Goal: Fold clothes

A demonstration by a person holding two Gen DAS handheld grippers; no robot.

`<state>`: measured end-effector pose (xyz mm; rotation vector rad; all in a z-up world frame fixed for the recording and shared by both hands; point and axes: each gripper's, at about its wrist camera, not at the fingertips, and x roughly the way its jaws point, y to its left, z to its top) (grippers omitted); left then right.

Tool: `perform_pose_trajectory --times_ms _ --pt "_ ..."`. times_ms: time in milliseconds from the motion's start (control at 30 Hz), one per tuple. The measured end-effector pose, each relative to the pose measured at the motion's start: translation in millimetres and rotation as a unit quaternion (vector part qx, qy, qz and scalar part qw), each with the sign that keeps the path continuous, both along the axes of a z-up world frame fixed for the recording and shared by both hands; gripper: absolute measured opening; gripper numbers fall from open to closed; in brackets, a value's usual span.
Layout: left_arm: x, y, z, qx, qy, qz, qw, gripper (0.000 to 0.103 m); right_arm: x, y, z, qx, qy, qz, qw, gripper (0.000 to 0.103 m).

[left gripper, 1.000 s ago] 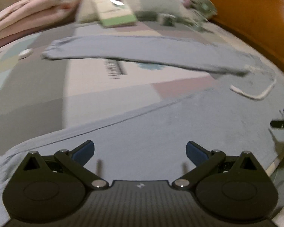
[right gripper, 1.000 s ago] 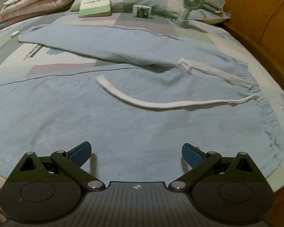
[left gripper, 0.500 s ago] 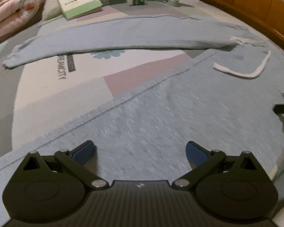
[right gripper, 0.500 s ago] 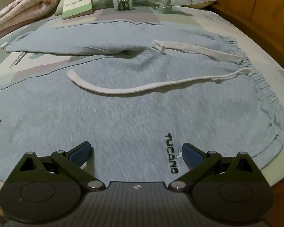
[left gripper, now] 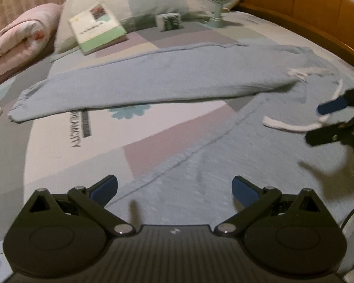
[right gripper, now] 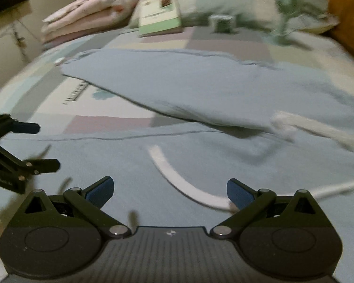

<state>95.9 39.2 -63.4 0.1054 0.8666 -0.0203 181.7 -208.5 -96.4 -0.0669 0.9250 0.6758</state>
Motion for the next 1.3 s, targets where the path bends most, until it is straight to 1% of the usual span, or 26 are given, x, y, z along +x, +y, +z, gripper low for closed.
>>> perform_pose_trajectory --times_ms 133,233,333,467,500,600,767,867,1033,1167,1300 --pt "3 11 3 -0.009 0.001 0.025 0.9997 0.102 21 13 -15 0.026 0.052 0.001 0.998 0.103" --pt "5 13 2 -0.006 0.002 0.027 0.9996 0.102 19 16 -16 0.036 0.070 -0.006 0.997 0.103" --pt "8 13 1 -0.009 0.001 0.022 0.9997 0.102 10 15 -12 0.063 0.109 0.027 0.992 0.103" --pt "11 9 -1 -0.016 0.002 0.011 0.9998 0.102 -6 15 -4 0.105 0.162 0.081 0.978 0.103" --pt "12 8 -1 -0.018 0.002 0.007 0.9998 0.102 -10 15 -2 0.106 0.161 0.088 0.977 0.103" --pt "14 4 -3 -0.023 0.004 -0.001 0.9997 0.102 -17 10 10 0.087 0.135 0.078 0.984 0.103" --pt "18 -3 -3 -0.035 0.003 -0.012 0.9993 0.102 0 -18 26 0.077 0.105 0.014 0.991 0.103" --pt "22 -6 -3 -0.040 0.004 -0.018 0.9990 0.102 20 -41 33 0.087 0.097 -0.043 0.990 0.103" --pt "28 -10 -1 -0.042 0.002 -0.024 0.9988 0.102 57 -72 38 0.096 0.083 -0.111 0.986 0.103" --pt "32 -11 0 -0.040 0.002 -0.021 0.9990 0.102 97 -80 40 0.085 0.074 -0.130 0.985 0.103" --pt "35 -13 1 -0.038 0.004 -0.017 0.9991 0.102 138 -77 35 0.061 0.062 -0.130 0.988 0.103"
